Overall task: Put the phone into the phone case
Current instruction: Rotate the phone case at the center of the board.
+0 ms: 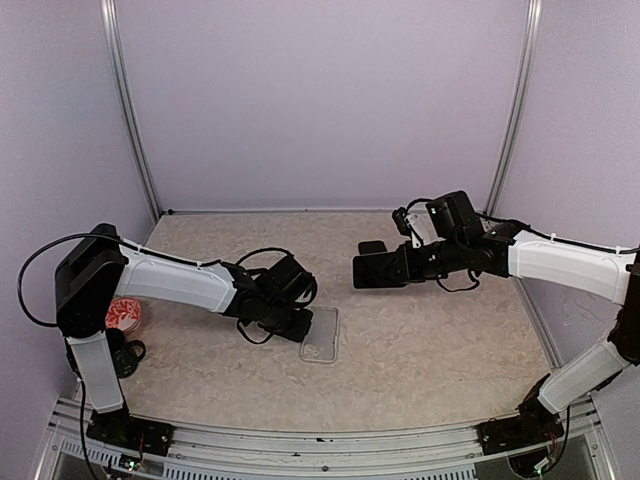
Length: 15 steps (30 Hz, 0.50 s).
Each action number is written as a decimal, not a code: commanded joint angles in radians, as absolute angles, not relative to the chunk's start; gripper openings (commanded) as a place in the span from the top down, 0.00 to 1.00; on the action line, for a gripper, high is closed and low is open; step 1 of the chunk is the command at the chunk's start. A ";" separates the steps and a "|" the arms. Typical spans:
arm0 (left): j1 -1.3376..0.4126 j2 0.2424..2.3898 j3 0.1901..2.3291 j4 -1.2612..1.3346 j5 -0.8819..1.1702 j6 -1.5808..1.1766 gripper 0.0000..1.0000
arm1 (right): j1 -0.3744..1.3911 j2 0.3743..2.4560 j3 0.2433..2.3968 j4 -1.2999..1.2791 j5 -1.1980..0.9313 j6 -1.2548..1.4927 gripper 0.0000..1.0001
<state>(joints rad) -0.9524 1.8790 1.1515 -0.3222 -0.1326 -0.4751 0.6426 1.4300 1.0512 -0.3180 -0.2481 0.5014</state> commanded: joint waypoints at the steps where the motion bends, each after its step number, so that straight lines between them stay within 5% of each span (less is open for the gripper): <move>1: -0.949 1.907 1.195 -0.322 -0.117 -0.497 0.73 | 0.629 1.391 1.064 -0.285 -0.253 0.492 1.00; 15: -0.949 1.967 1.239 -0.364 -0.138 -0.503 0.78 | 0.630 1.382 1.060 -0.283 -0.254 0.491 1.00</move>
